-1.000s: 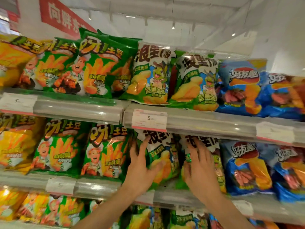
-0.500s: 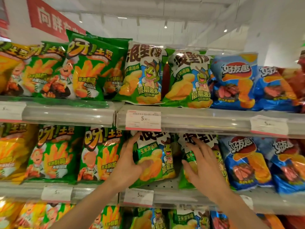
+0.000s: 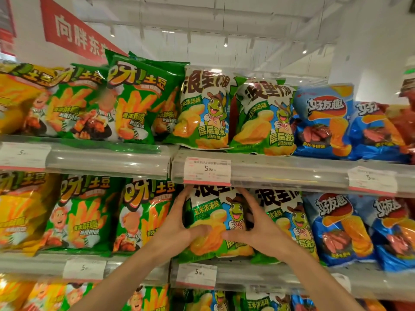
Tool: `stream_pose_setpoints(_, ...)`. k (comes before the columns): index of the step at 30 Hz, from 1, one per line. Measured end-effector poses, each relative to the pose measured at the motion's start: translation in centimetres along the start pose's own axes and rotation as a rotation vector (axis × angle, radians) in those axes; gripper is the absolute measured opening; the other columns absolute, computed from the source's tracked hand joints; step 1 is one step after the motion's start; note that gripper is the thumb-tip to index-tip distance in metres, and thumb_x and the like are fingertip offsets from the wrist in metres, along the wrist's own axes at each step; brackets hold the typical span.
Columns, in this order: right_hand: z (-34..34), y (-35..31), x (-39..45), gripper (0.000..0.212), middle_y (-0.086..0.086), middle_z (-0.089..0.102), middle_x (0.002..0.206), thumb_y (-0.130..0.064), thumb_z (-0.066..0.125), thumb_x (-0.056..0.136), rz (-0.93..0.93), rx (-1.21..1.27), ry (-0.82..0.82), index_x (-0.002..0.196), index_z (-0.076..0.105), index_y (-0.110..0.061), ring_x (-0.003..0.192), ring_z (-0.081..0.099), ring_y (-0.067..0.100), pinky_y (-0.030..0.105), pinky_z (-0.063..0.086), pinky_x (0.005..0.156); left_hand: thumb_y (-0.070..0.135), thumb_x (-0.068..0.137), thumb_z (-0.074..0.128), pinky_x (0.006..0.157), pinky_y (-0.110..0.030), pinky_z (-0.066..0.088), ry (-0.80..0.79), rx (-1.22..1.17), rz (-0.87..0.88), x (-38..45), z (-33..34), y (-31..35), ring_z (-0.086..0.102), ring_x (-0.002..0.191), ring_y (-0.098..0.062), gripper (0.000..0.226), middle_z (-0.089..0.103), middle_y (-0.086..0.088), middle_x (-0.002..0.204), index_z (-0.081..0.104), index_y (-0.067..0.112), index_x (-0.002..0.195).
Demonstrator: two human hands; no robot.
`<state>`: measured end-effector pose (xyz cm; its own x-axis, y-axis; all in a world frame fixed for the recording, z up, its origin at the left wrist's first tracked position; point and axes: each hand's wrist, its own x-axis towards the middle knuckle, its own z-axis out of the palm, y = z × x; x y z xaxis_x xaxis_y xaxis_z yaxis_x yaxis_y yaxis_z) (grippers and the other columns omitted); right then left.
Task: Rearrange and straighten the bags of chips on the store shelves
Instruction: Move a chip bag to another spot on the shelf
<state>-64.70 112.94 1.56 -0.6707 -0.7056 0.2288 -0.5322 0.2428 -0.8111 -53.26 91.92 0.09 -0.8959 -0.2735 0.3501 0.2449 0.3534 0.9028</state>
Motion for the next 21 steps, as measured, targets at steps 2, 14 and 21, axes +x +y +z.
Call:
stream_pose_setpoints(2, -0.3, -0.1, -0.3, 0.113, -0.041, 0.031, 0.128, -0.033, 0.09, 0.068, 0.02, -0.003, 0.026, 0.15, 0.014, -0.05, 0.096, 0.041, -0.034, -0.004, 0.037, 0.078, 0.042, 0.063, 0.085, 0.109, -0.044, 0.046, -0.014, 0.007, 0.008, 0.1, 0.2, 0.1, 0.044, 0.137, -0.006, 0.105, 0.041, 0.027, 0.147, 0.018, 0.071, 0.138)
stream_pose_setpoints(14, 3.6, 0.2, 0.4, 0.109, -0.018, 0.003, 0.157, -0.035, 0.079, 0.081, -0.008, -0.162, 0.124, 0.149, -0.004, -0.054, 0.139, 0.025, 0.006, 0.023, 0.028, 0.111, 0.028, 0.095, 0.051, 0.097, -0.048, 0.045, 0.419, 1.058, 0.594, -1.7, -4.2, -1.5, 0.051, 0.124, -0.03, 0.042, 0.053, -0.009, 0.138, 0.057, 0.014, 0.134)
stream_pose_setpoints(21, 7.0, -1.4, 1.4, 0.085, 0.011, 0.008, 0.165, -0.079, 0.024, 0.089, -0.218, -0.899, 0.356, 0.158, 0.006, -0.033, 0.153, 0.003, 0.032, 0.063, 0.009, 0.119, 0.042, 0.103, 0.035, 0.122, -0.054, 0.016, 0.386, 1.264, 0.398, -0.5, -6.1, -4.3, 0.018, 0.153, -0.026, 0.055, 0.033, -0.009, 0.161, 0.036, 0.023, 0.154)
